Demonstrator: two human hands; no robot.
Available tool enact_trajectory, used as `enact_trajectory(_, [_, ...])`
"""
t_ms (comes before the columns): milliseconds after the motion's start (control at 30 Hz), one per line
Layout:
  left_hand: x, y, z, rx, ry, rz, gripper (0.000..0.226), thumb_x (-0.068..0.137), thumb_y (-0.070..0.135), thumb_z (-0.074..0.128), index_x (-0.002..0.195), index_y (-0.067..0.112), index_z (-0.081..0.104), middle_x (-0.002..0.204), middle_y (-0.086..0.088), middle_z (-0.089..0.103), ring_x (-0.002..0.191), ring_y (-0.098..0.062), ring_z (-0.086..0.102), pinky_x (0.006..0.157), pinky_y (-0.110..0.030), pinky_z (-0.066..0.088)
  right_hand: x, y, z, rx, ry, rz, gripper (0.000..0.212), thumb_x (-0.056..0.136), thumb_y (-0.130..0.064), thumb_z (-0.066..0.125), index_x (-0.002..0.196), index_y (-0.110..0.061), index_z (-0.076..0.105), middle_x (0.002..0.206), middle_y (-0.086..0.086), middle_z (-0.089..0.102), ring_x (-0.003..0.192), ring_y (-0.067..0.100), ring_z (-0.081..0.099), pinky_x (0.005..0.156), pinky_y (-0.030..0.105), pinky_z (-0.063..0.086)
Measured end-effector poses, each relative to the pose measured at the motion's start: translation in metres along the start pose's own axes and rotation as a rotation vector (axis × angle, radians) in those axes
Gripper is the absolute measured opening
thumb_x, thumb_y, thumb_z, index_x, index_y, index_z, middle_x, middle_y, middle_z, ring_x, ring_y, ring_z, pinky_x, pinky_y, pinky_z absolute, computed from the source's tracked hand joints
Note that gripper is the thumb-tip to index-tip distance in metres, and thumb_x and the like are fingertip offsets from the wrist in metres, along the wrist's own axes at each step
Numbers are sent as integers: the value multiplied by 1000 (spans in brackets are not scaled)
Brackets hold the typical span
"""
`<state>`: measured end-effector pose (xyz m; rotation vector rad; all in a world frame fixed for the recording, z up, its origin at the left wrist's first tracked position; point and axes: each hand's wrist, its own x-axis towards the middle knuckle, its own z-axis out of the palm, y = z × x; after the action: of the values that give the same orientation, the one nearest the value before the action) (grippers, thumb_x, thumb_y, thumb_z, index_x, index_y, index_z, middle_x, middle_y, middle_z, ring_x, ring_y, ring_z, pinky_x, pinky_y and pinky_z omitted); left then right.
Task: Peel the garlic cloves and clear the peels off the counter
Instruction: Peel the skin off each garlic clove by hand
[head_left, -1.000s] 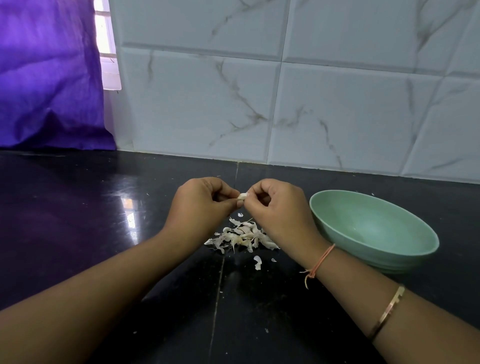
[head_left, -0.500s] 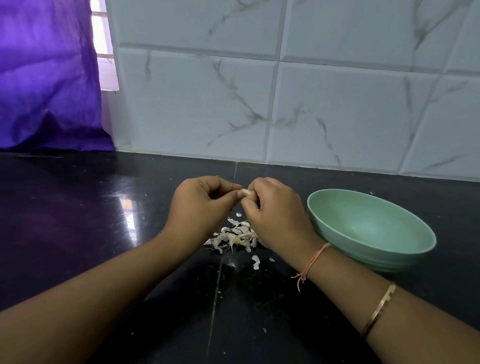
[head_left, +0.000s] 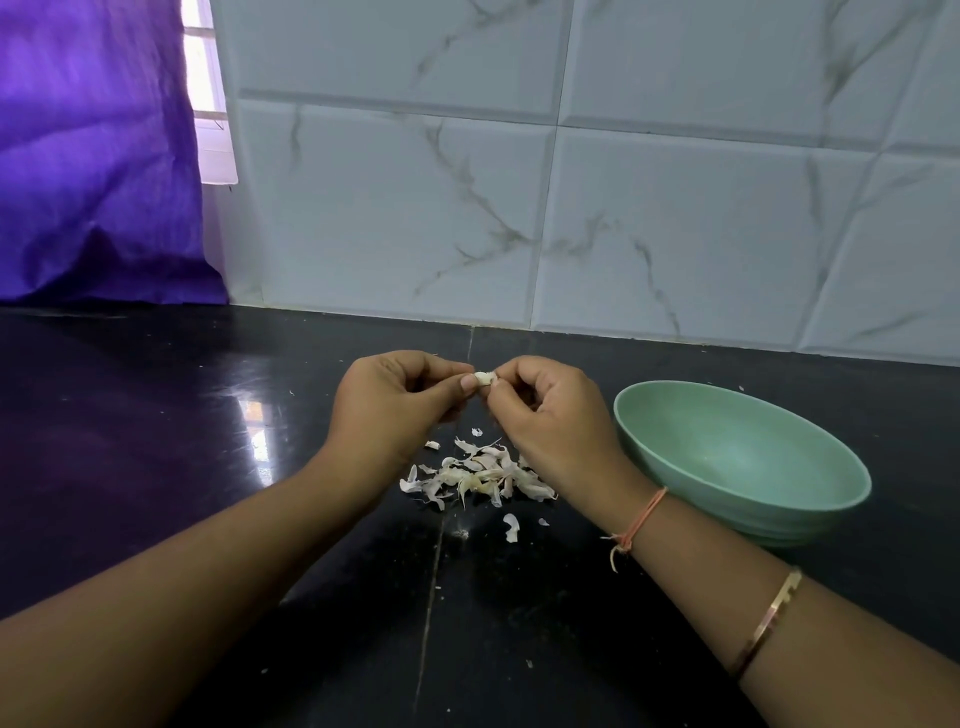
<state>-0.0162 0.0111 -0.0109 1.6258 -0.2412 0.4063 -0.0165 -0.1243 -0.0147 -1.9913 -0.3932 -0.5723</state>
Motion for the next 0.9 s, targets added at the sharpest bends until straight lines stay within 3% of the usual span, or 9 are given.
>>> enact_trajectory(100, [-1, 1, 0, 23, 2, 13, 11, 76, 8, 72, 74, 19, 70, 62, -1, 68, 54, -3, 59, 60, -16, 52, 1, 2, -1, 7, 9, -4, 16, 86, -12, 60, 73, -8, 66, 53, -2, 54, 47, 5, 42, 46, 18, 36])
enact_trajectory(233, [0, 1, -1, 33, 1, 17, 11, 76, 8, 73, 75, 19, 70, 60, 2, 68, 55, -3, 60, 60, -16, 52, 3, 3, -1, 69, -5, 3, 16, 85, -12, 57, 74, -5, 66, 69, 16, 66, 66, 34, 60, 63, 42, 55])
enact_trajectory(333, [0, 1, -1, 44, -1, 27, 9, 75, 8, 73, 76, 17, 71, 60, 3, 68, 53, -1, 58, 58, -13, 51, 3, 2, 0, 103, -15, 13, 17, 86, -14, 57, 74, -5, 67, 74, 20, 66, 74, 40, 61, 68, 53, 52])
enact_trajectory(533, [2, -2, -1, -12, -32, -8, 8, 77, 5, 70, 78, 13, 70, 71, -9, 69, 56, -4, 58, 59, -15, 52, 4, 5, 0, 106, -44, 17, 19, 88, -12, 55, 72, -11, 65, 76, 17, 66, 71, 34, 60, 71, 54, 52])
enact_trajectory(667, [3, -1, 0, -106, -75, -60, 7, 79, 2, 67, 80, 8, 70, 71, -11, 68, 55, -5, 57, 56, -13, 49, 4, 4, 0, 133, -46, 33, 23, 89, -8, 52, 68, -15, 62, 75, 15, 66, 67, 21, 56, 71, 51, 53])
enact_trajectory(767, [3, -2, -1, -122, -67, -69, 8, 79, 1, 67, 79, 9, 70, 73, -12, 69, 59, -8, 58, 59, -13, 51, 3, 2, 1, 179, -70, 77, 24, 90, -7, 51, 71, -14, 63, 69, 2, 64, 65, 13, 57, 72, 43, 54])
enact_trajectory(900, [3, -2, 0, -105, -46, -53, 9, 78, 2, 68, 78, 11, 70, 68, -6, 68, 57, -5, 58, 57, -13, 50, 2, 1, 1, 235, -84, 123, 21, 90, -9, 51, 73, -9, 63, 67, 1, 61, 63, 12, 56, 70, 39, 53])
